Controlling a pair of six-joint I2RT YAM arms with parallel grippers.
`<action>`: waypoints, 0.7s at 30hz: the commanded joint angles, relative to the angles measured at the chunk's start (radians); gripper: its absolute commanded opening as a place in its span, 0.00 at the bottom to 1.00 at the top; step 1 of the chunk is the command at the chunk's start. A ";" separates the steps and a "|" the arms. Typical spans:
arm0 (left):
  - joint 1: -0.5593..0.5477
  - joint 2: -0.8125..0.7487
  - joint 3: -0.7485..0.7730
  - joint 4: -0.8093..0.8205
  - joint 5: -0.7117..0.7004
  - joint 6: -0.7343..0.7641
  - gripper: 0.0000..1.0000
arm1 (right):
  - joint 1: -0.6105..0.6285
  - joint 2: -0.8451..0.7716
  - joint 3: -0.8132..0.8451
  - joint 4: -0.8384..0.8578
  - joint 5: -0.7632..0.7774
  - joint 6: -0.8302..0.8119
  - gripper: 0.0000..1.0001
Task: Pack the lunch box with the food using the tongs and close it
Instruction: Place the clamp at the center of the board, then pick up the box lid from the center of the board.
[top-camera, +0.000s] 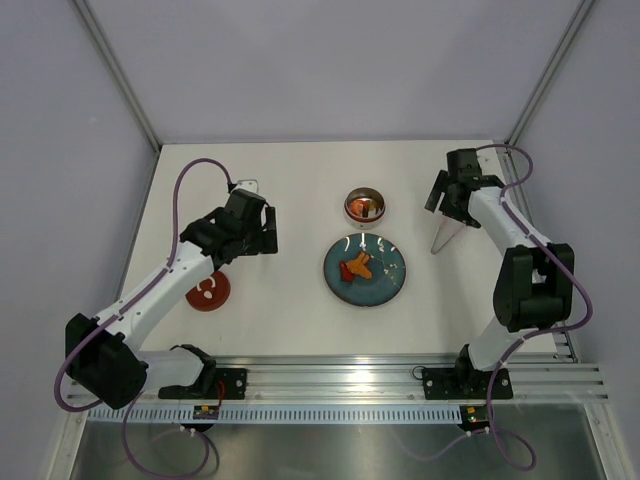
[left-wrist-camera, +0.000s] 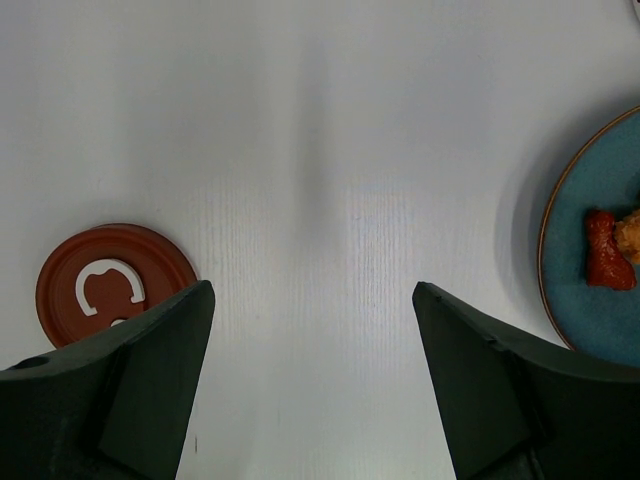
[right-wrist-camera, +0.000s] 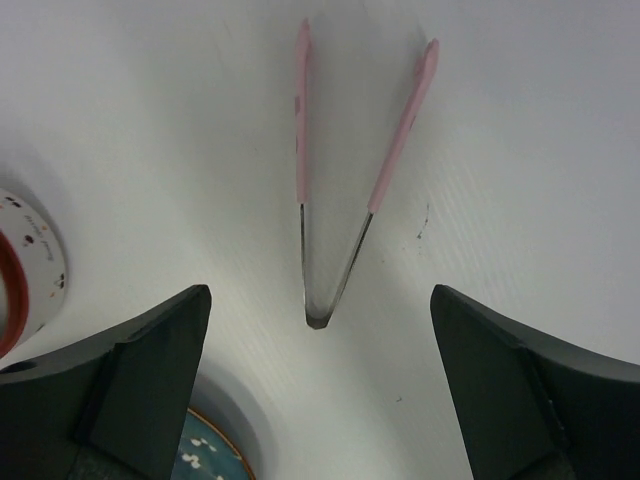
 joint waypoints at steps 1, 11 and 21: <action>0.009 -0.026 0.048 0.006 -0.037 0.018 0.85 | -0.006 -0.119 0.024 -0.032 0.027 0.029 0.99; 0.056 -0.034 0.054 -0.039 -0.063 0.024 0.86 | -0.002 -0.312 -0.079 -0.047 -0.039 0.049 0.99; 0.289 -0.049 -0.027 -0.111 -0.017 -0.019 0.83 | -0.001 -0.372 -0.140 -0.038 -0.121 0.070 0.99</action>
